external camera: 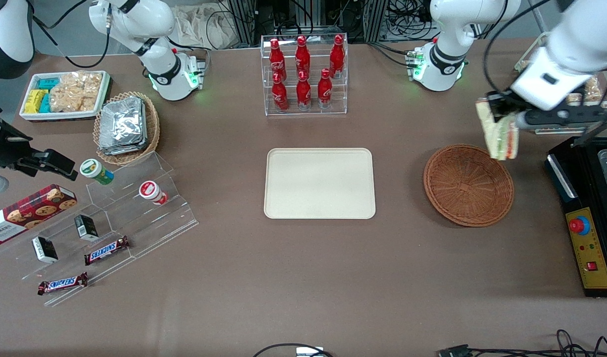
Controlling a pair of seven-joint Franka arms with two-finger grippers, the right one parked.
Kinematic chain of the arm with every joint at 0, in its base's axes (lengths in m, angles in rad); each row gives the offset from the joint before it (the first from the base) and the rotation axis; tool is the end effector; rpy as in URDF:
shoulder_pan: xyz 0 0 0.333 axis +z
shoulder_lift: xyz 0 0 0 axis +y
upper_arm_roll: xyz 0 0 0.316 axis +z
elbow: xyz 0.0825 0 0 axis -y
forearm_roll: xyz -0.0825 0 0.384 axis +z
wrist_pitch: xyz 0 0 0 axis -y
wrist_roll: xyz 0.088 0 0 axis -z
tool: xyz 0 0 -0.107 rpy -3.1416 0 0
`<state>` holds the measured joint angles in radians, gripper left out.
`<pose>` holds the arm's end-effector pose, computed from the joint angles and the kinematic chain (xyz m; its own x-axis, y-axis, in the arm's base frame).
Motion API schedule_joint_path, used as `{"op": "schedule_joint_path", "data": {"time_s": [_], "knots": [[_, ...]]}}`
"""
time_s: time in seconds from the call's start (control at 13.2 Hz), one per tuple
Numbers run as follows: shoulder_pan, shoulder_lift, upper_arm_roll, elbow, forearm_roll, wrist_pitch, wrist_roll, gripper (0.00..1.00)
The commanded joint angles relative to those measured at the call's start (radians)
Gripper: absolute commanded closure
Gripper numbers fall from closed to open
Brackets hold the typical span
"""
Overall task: Place sandwich from basket to tray
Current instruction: 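Lift the sandwich with the left gripper and carry it over the tray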
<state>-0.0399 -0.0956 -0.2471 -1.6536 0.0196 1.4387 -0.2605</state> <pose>0.4884 -0.1483 0.6247 0.9941 -0.0186 -0.1066 -0.0264 -0.9970 -0.0728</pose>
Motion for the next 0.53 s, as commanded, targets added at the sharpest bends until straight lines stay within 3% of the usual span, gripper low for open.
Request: {"op": "schedule_joint_path", "data": {"time_s": [0.0,0.23,0.45], "knots": [[0.0,0.1,-0.202,0.105,0.017,-0.026,-0.255,1.0],[0.0,0.262,-0.427,0.197,0.022,-0.015,-0.542,1.0],[-0.003,0.315,-0.48,0.157,0.065,0.064,-0.58,1.0]]}}
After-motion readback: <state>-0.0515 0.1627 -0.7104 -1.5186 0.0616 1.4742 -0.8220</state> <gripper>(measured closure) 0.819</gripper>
